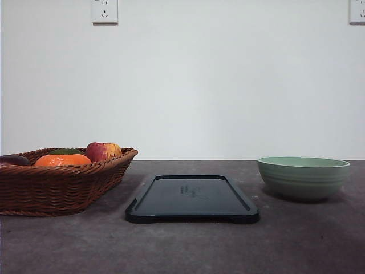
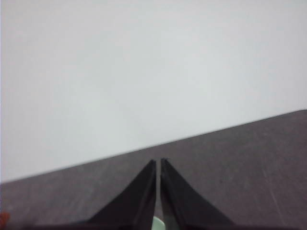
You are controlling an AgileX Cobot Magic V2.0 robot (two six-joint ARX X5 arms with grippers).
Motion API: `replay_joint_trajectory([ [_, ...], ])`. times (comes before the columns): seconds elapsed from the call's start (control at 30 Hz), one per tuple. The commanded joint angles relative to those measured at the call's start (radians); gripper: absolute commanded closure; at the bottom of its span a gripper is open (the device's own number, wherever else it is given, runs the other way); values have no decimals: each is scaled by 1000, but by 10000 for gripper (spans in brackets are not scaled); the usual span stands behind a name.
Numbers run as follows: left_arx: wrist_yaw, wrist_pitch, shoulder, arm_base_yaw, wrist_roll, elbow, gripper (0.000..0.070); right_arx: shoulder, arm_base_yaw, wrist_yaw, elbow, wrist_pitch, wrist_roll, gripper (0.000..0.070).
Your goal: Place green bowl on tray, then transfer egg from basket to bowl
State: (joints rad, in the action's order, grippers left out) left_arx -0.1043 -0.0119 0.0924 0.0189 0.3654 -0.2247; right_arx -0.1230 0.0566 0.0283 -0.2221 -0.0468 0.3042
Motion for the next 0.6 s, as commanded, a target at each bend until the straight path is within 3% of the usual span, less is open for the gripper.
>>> replay_joint_trajectory([
  [0.0,-3,46,37,0,-17,-54,700,-45,-1,-2,-51,33,-48,693],
  [0.13,14,133,134,1,-31,-162,700,-160,-1,-9,-160,135,-76,693],
  [0.3,83,233,266,1,-103,-277,700,-305,-1,-96,-263,201,-104,693],
  [0.57,169,380,488,1,-149,-425,700,-534,-1,-214,-381,303,-136,693],
])
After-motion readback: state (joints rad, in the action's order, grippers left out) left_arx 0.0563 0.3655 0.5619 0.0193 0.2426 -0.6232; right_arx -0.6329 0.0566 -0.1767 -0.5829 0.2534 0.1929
